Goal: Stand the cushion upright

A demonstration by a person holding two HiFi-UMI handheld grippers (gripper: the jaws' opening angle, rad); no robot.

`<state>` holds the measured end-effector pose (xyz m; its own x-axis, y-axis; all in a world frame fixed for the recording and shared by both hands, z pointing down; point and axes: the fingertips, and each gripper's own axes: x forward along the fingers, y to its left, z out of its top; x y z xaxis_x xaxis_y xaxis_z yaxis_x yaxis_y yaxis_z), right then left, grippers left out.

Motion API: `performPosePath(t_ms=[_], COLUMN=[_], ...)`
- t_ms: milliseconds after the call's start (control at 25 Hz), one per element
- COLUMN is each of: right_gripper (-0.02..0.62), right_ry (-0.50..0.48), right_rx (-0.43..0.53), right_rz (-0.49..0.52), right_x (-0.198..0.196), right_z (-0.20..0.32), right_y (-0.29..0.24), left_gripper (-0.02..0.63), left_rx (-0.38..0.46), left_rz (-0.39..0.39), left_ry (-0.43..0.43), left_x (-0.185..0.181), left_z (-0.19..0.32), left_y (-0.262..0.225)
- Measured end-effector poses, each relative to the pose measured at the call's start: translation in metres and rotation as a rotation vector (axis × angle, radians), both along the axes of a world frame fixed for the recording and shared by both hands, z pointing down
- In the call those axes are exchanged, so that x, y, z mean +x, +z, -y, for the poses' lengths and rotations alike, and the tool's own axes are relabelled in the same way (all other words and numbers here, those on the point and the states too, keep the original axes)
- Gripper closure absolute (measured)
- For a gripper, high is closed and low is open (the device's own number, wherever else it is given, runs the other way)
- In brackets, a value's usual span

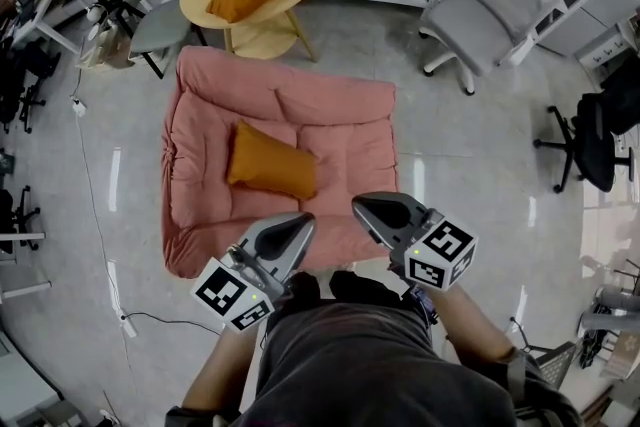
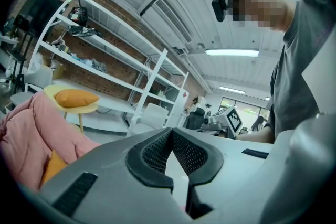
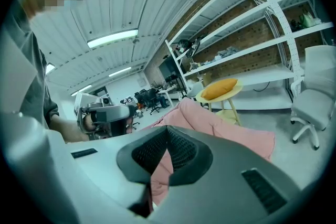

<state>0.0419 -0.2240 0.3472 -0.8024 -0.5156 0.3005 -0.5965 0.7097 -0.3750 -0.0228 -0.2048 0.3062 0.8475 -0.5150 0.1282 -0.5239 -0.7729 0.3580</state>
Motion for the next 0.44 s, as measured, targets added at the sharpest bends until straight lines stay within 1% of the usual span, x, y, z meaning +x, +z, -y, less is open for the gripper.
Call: performPosePath(t_ms=[440], right_gripper=[0.58], right_ry=[-0.004], right_rx=[0.003], right_rz=[0.013], right_x=[0.005], right_z=[-0.0075], right_y=[-0.0015], left_gripper=[0.594], left_rx=[0.003], left_rz=[0.004], left_ry=[-0.017], left_x=[0.0034], left_z=[-0.0097], left_y=[-0.0015])
